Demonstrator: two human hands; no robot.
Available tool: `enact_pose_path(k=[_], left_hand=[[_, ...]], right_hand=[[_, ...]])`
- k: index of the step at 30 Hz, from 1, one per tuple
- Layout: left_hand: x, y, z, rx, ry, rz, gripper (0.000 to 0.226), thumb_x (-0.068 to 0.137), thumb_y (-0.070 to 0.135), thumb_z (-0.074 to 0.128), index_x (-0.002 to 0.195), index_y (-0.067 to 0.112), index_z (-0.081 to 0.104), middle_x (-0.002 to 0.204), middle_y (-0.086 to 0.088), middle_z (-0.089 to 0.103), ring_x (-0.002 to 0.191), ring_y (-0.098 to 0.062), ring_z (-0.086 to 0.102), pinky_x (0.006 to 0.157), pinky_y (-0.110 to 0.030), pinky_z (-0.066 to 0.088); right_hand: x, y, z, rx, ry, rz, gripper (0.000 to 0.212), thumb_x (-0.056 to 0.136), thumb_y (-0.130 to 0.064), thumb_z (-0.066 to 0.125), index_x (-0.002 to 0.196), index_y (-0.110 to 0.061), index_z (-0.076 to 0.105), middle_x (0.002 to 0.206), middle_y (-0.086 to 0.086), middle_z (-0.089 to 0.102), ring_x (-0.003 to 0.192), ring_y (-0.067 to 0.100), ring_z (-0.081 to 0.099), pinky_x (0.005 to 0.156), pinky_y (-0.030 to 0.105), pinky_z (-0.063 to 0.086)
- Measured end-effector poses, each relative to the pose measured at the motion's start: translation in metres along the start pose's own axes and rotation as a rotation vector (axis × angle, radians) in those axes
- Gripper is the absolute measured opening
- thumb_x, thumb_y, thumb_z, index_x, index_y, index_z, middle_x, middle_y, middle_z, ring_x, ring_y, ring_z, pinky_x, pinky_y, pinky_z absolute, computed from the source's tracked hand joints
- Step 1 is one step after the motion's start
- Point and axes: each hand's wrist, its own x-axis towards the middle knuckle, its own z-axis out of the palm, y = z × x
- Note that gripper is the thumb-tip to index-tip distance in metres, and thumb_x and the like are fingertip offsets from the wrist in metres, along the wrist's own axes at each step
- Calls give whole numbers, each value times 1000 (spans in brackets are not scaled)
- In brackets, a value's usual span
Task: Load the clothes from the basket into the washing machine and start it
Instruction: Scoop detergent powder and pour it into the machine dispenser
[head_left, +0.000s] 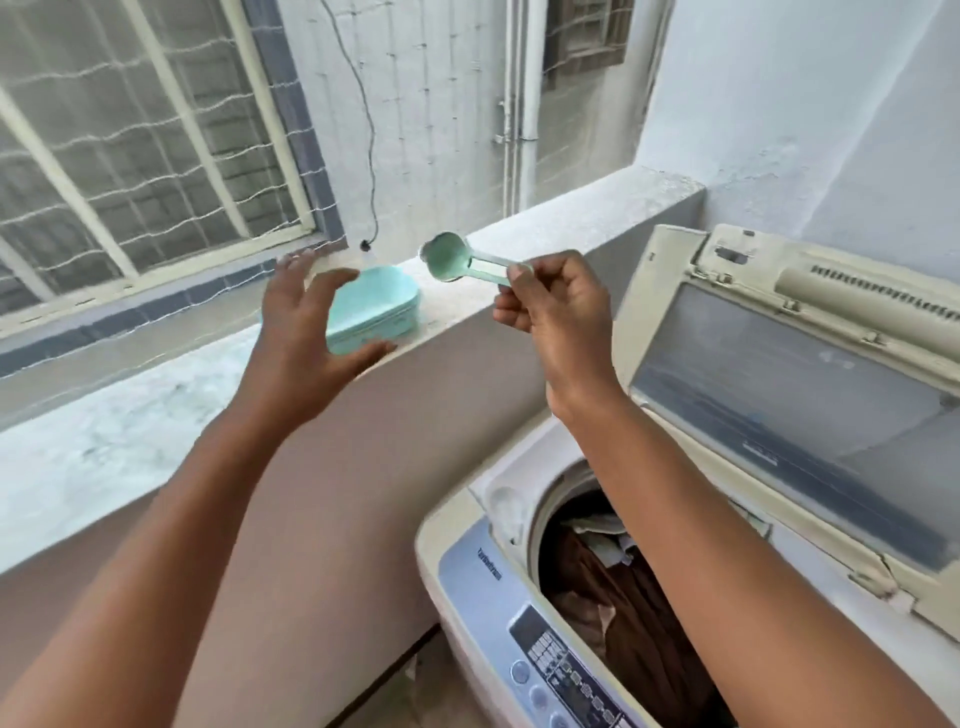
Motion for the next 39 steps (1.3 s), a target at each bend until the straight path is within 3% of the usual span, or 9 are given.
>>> enact_pose_path(k=[4, 7, 10, 13, 19, 23, 28, 35, 39], left_hand=[[-5, -24, -5, 57, -138, -190, 107, 61, 70, 75, 150, 29, 31, 160, -23, 15, 152, -36, 4, 122, -54, 13], [-5, -32, -5, -44, -143, -241, 119, 54, 66, 77, 154, 32, 21, 158, -21, 20, 151, -33, 10, 122, -52, 17], [-6, -38, 1, -97, -87, -234, 115, 62, 63, 76, 155, 21, 24, 150, -17, 31, 145, -29, 24, 120, -36, 22], [-9, -41, 9, -123, -11, -208, 100, 76, 38, 83, 154, 11, 27, 142, -15, 35, 136, -23, 32, 105, -14, 20], [-16, -39, 10, -197, 148, -139, 117, 69, 15, 90, 156, 6, 13, 136, -17, 32, 122, -12, 35, 100, -14, 31], [-17, -43, 12, -212, 223, -107, 114, 66, 9, 90, 153, 2, 18, 134, -19, 29, 120, -10, 33, 99, 2, 26], [-19, -44, 15, -191, 284, -90, 101, 68, 7, 88, 148, -5, 27, 129, -10, 22, 116, -1, 30, 98, 4, 26], [-18, -44, 12, -230, 288, -115, 105, 67, 9, 90, 150, 0, 26, 137, -22, 25, 125, -13, 33, 99, 3, 29], [-19, -40, 9, -267, 315, -79, 110, 70, 14, 90, 153, 2, 19, 136, -12, 27, 123, 2, 35, 100, 0, 31]], right_hand=[[10, 14, 29, -291, -104, -121, 15, 90, -11, 65, 78, -15, 56, 67, 1, 63, 64, 21, 66, 71, 48, 60], [12, 25, 49, -533, -185, -290, 11, 88, -17, 65, 80, -13, 57, 69, 1, 64, 67, 24, 64, 68, 45, 55], [15, 34, 63, -676, -243, -446, 12, 88, -12, 64, 80, -9, 56, 70, 0, 60, 67, 21, 57, 64, 39, 51], [21, 41, 69, -783, -270, -534, 10, 88, -10, 62, 81, -9, 54, 74, 2, 58, 68, 21, 52, 62, 38, 47], [23, 43, 76, -887, -298, -677, 6, 88, -10, 60, 85, -6, 56, 79, 10, 57, 68, 27, 51, 57, 35, 38], [10, 38, 89, -921, -479, -878, 5, 83, -4, 63, 87, -4, 60, 81, 12, 58, 72, 32, 56, 55, 36, 46], [-8, 37, 100, -986, -719, -1092, 19, 74, 6, 66, 88, -6, 61, 77, 9, 58, 69, 29, 55, 47, 32, 41], [15, 6, 102, -1117, -619, -1086, 22, 74, 10, 70, 90, -4, 62, 78, 11, 60, 70, 29, 57, 50, 30, 43], [22, -9, 104, -1274, -712, -1087, 20, 76, 6, 65, 94, -3, 63, 81, 14, 60, 74, 32, 57, 50, 31, 36]])
